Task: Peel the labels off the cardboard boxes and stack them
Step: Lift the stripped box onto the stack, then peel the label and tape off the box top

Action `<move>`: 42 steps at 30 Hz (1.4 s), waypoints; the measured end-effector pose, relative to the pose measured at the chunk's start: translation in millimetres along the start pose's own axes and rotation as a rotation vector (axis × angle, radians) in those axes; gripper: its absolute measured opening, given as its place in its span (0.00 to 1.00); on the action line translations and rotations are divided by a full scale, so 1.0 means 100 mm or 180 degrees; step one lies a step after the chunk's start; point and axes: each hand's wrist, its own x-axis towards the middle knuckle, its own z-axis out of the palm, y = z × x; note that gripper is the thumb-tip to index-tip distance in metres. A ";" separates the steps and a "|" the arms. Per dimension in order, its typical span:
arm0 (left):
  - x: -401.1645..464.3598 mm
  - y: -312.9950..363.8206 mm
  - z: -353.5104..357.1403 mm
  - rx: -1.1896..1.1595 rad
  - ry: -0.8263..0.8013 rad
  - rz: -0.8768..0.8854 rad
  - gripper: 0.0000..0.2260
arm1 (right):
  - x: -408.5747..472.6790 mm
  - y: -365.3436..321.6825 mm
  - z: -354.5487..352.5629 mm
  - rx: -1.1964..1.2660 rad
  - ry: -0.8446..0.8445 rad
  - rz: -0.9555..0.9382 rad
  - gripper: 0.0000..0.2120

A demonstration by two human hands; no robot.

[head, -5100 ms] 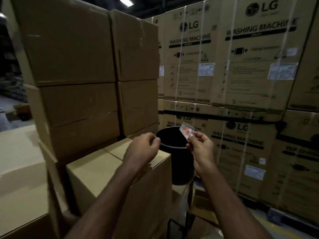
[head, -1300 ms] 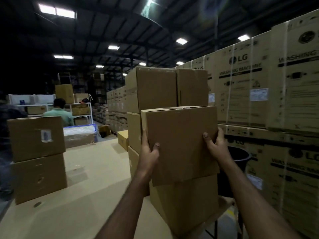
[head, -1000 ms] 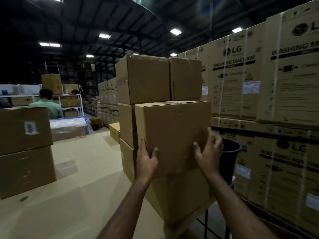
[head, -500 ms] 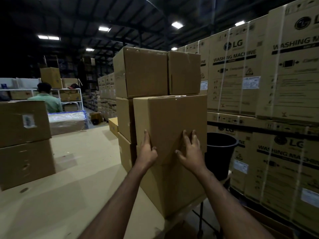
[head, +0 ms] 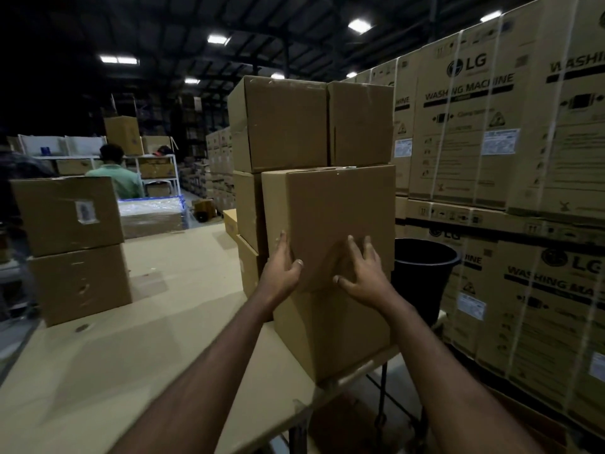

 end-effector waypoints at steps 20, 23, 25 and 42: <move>-0.37 -0.70 -0.86 0.0183 0.1128 0.0388 0.14 | -0.32 -1.09 0.86 0.1303 0.0409 -0.1106 0.22; -0.24 -0.99 -1.25 0.0158 0.1266 0.0213 0.13 | -0.09 -1.39 1.18 0.1322 0.0248 -0.1174 0.22; -0.13 -1.22 -1.56 0.0220 0.1344 0.0056 0.12 | 0.12 -1.61 1.43 0.1353 0.0073 -0.1200 0.21; 1.53 -3.44 -5.11 0.0876 0.2042 -0.1130 0.08 | 3.01 -4.13 3.86 0.1632 -0.0764 -0.1129 0.16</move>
